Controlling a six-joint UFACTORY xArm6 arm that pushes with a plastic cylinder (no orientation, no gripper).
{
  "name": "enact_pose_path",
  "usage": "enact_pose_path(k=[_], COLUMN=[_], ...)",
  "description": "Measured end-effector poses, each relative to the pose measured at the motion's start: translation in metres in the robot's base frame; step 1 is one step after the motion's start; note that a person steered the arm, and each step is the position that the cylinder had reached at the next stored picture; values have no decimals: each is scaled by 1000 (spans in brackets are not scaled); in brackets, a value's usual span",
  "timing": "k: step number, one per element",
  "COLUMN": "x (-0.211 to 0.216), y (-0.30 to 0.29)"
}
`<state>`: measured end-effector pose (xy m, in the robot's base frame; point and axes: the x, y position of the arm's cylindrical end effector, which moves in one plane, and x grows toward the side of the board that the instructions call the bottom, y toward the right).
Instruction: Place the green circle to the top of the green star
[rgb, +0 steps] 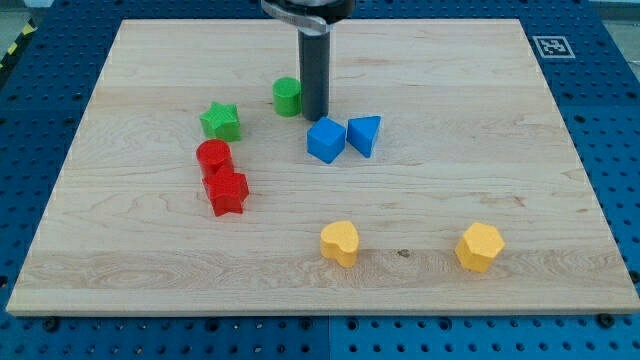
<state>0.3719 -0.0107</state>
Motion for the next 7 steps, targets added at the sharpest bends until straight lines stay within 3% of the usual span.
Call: enact_pose_path(k=[4,7], x=[-14,-14], y=[-8,-69])
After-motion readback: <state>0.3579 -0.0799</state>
